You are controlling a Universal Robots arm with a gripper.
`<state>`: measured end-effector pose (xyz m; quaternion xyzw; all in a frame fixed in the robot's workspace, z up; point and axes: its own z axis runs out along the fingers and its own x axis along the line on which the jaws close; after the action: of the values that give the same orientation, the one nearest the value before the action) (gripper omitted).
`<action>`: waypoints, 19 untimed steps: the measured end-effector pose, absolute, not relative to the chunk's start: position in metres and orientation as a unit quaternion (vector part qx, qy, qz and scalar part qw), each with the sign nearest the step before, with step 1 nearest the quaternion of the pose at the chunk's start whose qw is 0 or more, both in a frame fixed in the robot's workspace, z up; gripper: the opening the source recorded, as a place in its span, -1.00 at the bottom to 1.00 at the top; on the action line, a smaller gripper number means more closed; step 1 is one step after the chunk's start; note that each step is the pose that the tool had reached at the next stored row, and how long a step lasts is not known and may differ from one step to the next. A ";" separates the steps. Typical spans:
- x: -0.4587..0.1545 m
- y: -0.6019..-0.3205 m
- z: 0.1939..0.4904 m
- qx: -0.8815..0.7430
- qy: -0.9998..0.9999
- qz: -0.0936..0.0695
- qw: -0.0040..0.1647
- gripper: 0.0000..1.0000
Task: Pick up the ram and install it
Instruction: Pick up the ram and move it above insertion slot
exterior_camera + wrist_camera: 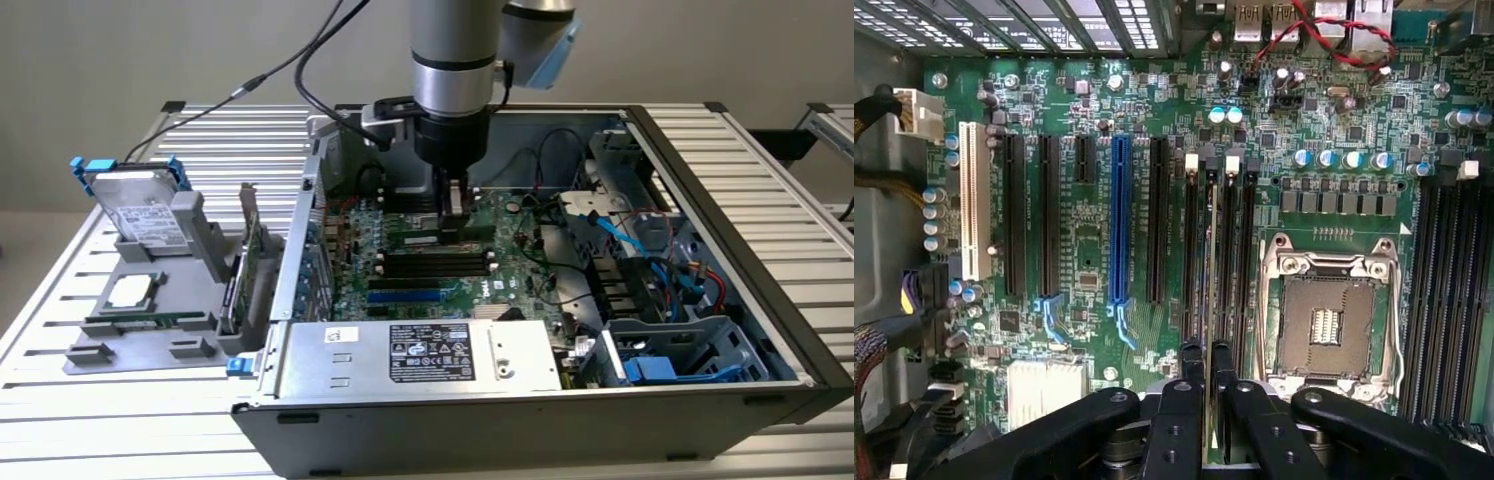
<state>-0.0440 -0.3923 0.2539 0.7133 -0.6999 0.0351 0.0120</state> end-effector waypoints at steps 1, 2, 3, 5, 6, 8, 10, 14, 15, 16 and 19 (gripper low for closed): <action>-0.045 -0.392 0.252 0.713 -0.700 0.035 0.011 -0.72; -0.045 -0.393 0.250 0.713 -0.700 0.036 0.011 -0.72; -0.046 -0.393 0.249 0.713 -0.700 0.036 0.011 -0.72; -0.046 -0.393 0.245 0.713 -0.700 0.036 0.011 -0.72; -0.046 -0.393 0.244 0.713 -0.700 0.036 0.011 -0.72; -0.046 -0.393 0.243 0.713 -0.700 0.037 0.012 -0.72; -0.045 -0.393 0.243 0.713 -0.700 0.035 0.013 -0.72; -0.044 -0.393 0.243 0.714 -0.700 0.031 0.019 -0.72; -0.044 -0.393 0.243 0.714 -0.700 0.029 0.021 -0.72; -0.044 -0.393 0.243 0.714 -0.700 0.027 0.024 -0.72; -0.042 -0.393 0.243 0.714 -0.699 0.025 0.027 -0.72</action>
<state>-0.0418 -0.3926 0.2431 0.7138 -0.6994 0.0246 0.0273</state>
